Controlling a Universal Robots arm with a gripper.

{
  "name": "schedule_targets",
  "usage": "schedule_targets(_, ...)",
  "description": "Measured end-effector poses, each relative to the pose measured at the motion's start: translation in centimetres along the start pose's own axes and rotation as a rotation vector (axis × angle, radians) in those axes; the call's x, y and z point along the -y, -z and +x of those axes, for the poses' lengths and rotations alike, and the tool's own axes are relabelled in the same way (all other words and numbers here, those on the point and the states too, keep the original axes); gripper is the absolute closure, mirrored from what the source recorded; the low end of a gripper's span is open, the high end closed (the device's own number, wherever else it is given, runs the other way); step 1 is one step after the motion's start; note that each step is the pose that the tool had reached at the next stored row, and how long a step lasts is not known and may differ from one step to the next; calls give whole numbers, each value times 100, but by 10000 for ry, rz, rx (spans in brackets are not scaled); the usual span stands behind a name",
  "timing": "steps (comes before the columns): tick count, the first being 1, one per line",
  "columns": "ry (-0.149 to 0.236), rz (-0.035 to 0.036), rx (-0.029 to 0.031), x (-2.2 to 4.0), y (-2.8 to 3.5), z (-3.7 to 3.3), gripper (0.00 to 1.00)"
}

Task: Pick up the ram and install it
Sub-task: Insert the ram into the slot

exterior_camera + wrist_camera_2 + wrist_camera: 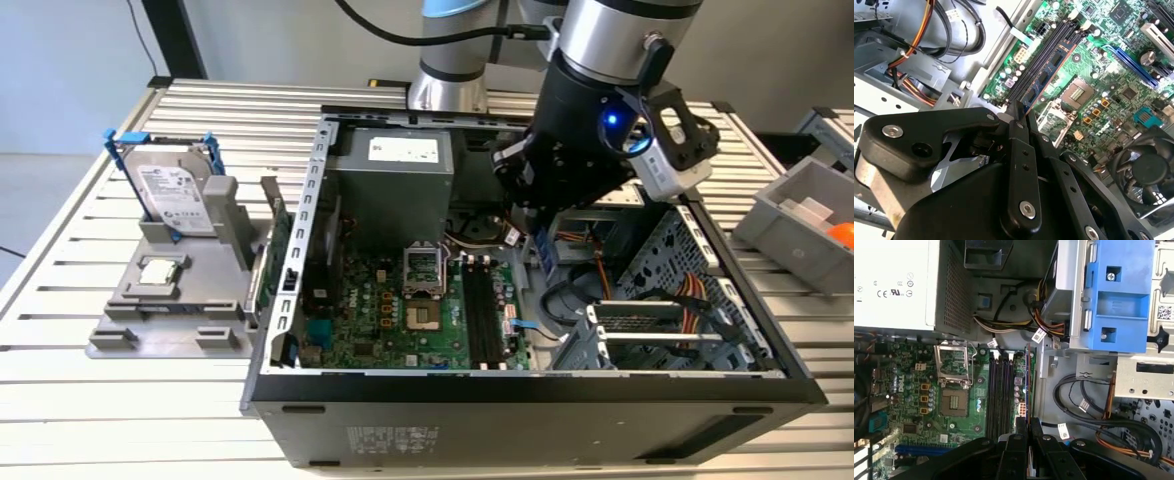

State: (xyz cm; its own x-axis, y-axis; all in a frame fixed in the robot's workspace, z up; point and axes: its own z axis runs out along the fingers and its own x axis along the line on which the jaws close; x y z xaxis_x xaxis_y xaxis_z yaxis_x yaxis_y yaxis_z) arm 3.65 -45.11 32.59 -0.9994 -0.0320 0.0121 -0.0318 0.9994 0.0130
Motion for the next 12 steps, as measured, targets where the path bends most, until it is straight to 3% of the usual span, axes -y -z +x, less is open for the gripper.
schedule_targets(12,-14,1,0,0,-24,0,100)
